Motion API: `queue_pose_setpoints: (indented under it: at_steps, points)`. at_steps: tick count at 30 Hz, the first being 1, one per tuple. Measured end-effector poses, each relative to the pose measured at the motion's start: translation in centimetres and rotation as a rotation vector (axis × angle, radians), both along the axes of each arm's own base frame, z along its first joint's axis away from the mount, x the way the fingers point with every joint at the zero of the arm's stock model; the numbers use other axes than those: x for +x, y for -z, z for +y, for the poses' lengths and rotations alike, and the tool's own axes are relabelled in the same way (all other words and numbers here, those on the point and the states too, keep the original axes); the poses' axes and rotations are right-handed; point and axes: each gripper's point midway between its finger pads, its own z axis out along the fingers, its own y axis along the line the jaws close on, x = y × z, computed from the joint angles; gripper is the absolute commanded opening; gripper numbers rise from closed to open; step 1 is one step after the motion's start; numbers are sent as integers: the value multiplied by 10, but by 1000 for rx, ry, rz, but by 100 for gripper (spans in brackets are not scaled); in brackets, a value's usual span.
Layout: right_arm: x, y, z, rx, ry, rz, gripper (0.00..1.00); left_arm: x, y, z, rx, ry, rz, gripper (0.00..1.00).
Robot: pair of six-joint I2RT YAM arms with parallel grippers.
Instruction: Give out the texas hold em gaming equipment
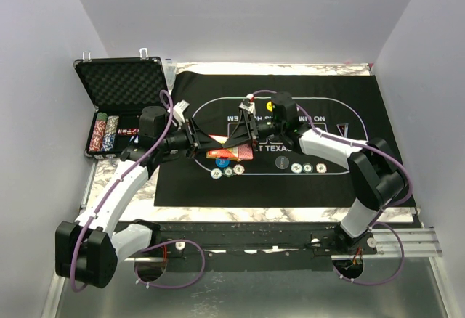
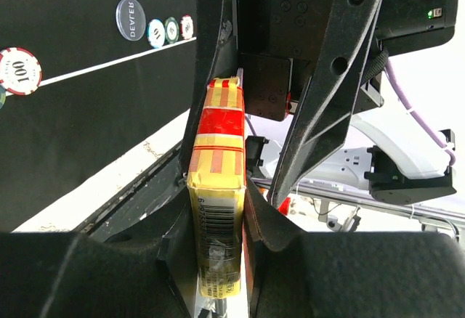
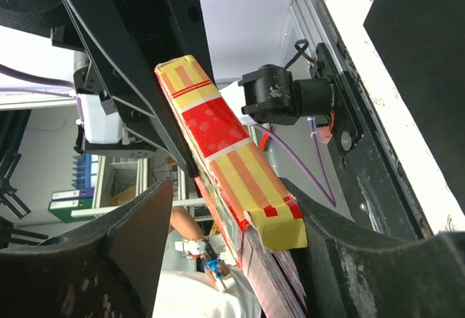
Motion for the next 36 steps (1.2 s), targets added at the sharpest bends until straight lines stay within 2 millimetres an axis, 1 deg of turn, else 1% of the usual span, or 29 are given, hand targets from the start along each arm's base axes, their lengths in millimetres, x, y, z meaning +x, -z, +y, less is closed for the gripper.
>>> queue_pose_setpoints:
  at_steps: [12,14,23,25,30,33,36]
  points:
    - [10,3,7,-21,20,12,63,4,4,-2,8,-12,13,29]
    - [11,3,8,-23,22,14,63,5,5,-2,9,-12,12,31]
    - [11,1,18,-20,12,3,63,6,10,-6,11,-6,31,32]
    - [11,0,21,-17,10,-1,64,7,10,-6,11,-7,37,27]
    - [12,0,22,-17,13,-4,65,9,9,-7,3,-7,35,1]
    - [12,0,21,-16,12,-6,68,9,8,-8,-2,-7,29,0]
    - [13,0,21,-14,12,-22,76,10,9,-7,-6,-10,24,0]
